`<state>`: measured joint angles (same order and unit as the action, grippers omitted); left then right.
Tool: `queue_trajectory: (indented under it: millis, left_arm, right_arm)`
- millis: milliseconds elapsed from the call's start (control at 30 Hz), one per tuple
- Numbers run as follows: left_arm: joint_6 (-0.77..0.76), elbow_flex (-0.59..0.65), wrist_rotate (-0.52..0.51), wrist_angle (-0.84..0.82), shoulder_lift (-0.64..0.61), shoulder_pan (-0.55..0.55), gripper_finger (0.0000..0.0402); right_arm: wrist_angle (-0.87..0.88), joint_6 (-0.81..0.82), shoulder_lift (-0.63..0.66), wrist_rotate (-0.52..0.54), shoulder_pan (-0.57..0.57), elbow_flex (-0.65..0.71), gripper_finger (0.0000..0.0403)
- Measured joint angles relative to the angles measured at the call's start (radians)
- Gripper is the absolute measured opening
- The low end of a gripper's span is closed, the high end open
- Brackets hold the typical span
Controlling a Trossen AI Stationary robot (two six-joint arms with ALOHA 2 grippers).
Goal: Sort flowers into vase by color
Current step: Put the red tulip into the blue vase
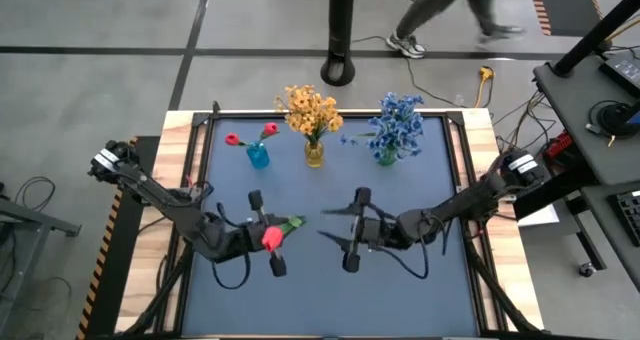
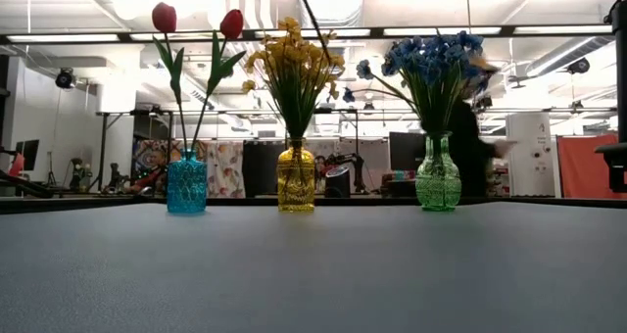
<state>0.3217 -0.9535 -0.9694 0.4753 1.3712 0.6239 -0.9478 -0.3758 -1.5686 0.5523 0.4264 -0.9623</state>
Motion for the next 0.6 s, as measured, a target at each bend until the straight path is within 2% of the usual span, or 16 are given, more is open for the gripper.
queue_trajectory:
  millis: [167, 333, 400, 500, 600]
  left_arm:
    - [0.083, -0.001, -0.065, -0.034, -0.123, -0.019, 0.0002]
    - [0.214, -0.08, -0.181, -0.125, -0.267, -0.075, 0.0001]
    - [0.226, -0.157, -0.193, -0.249, -0.315, -0.106, 0.0001]
    - [0.17, -0.302, -0.189, -0.519, -0.343, -0.167, 0.0001]
    - [0.071, -0.453, -0.116, -0.789, -0.338, -0.222, 0.0001]
  right_arm:
    - [0.111, -0.027, 0.107, 0.135, 0.011, 0.0, 0.0237]
    - [0.268, 0.047, 0.2, 0.148, 0.008, 0.0, 0.0259]
    - [0.311, 0.074, 0.217, 0.148, 0.007, 0.0, 0.0264]
    - [0.333, 0.094, 0.218, 0.148, 0.008, 0.0, 0.027]
    - [0.334, 0.092, 0.205, 0.148, 0.008, 0.0, 0.0272]
